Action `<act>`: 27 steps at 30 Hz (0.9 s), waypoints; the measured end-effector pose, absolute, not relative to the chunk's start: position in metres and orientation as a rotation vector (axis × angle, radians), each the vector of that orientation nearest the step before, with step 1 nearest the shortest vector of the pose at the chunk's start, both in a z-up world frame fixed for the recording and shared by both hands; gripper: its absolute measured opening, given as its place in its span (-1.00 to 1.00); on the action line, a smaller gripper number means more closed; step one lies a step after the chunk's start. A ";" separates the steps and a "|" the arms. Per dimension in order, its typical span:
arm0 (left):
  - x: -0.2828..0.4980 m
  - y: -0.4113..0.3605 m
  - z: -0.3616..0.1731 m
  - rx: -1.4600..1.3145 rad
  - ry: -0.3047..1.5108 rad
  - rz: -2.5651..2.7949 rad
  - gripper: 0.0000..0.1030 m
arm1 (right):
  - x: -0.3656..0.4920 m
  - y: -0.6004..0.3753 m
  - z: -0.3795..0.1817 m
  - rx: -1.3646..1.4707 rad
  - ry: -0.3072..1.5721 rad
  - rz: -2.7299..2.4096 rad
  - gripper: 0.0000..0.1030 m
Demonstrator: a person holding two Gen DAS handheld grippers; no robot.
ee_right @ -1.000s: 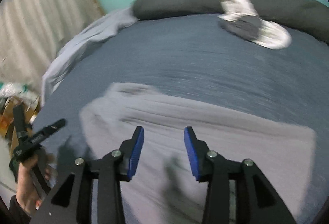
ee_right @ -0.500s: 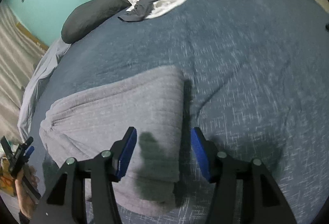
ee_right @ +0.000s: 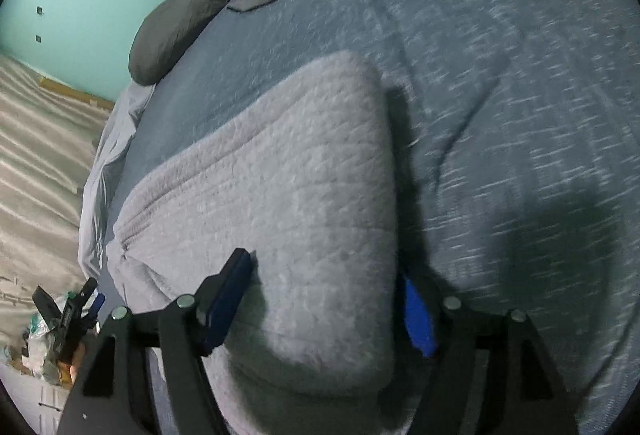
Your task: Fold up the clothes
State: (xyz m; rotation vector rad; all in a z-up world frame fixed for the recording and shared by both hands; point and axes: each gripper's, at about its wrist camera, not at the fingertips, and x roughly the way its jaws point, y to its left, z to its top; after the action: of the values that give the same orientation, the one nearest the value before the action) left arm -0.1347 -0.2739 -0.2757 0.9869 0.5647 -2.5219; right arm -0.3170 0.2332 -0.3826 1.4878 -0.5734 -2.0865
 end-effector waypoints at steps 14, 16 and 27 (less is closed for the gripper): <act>-0.138 -0.263 -0.272 0.991 0.548 -2.535 1.00 | -0.309 0.223 -0.329 1.312 -0.472 -2.206 -0.64; -0.139 -0.261 -0.272 0.992 0.547 -2.538 1.00 | -0.309 0.225 -0.312 1.280 -0.458 -2.226 -0.64; -0.149 -0.244 -0.272 1.011 0.526 -2.563 1.00 | -0.314 0.296 -0.233 1.205 -0.390 -2.372 -0.66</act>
State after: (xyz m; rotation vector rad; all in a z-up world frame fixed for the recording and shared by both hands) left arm -0.1495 -0.2445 -0.2716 1.0112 0.5261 -2.5635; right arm -0.3142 0.2964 -0.2325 1.2046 -0.3898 -2.3716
